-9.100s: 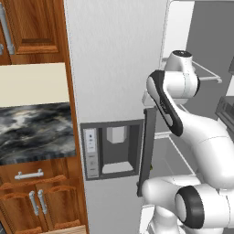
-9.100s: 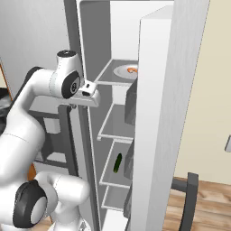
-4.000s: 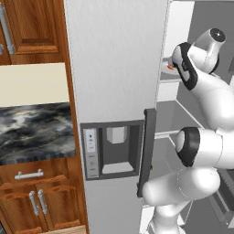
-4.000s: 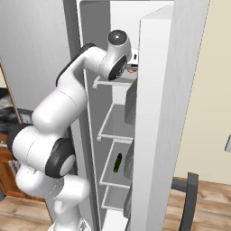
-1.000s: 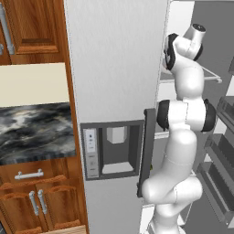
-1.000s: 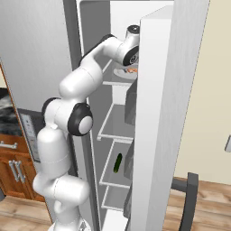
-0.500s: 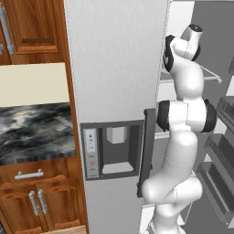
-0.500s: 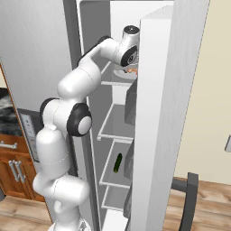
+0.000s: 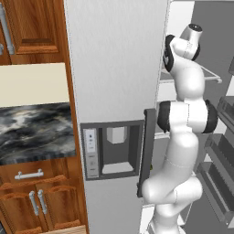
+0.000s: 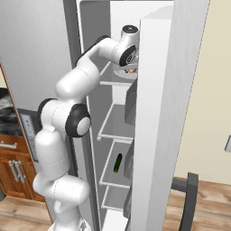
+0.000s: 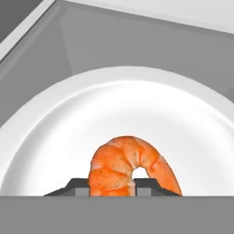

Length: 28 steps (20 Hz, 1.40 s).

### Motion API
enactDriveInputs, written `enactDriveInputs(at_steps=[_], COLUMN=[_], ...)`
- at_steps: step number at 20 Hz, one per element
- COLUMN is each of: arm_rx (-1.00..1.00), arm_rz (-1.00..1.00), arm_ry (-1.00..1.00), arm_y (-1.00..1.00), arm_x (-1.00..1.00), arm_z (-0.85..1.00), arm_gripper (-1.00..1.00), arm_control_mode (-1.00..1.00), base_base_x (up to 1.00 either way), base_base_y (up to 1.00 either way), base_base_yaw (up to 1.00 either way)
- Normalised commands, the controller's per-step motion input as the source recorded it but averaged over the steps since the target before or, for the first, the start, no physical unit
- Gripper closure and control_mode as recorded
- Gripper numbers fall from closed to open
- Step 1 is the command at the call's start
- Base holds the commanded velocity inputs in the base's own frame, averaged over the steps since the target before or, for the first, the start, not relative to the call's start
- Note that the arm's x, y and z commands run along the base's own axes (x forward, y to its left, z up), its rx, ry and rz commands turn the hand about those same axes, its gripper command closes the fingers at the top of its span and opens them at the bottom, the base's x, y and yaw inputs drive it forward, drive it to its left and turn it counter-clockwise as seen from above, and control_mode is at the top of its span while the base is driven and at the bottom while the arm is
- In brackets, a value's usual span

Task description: Transport the shrimp from the fridge to the microwave and turn on the microwave.

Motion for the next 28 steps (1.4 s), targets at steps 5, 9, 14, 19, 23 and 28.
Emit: enactDriveInputs(at_steps=[5,9,14,19,23,28], arm_rx=[0.00,0.00,0.00,-0.04,0.00,0.00], arm_rz=[0.04,0.05,0.11,0.11,0.08,0.10], arm_ry=[0.00,-0.06,-0.12,-0.24,-0.11,0.00], arm_y=[-0.08,-0.07,-0.01,0.15,0.20,0.24], arm_x=[-0.23,-0.22,-0.31,-0.42,-0.51,-0.48], arm_z=[-0.01,0.05,0.10,0.01,0.00,0.05], arm_gripper=[1.00,1.00,1.00,1.00,1.00,1.00], arm_control_mode=[-1.00,-1.00,-1.00,-1.00,-1.00,-1.00], base_base_x=[0.00,0.00,0.00,0.00,0.00,0.00], base_base_y=[0.00,0.00,0.00,0.00,0.00,0.00], base_base_yaw=[0.00,0.00,0.00,0.00,0.00,0.00])
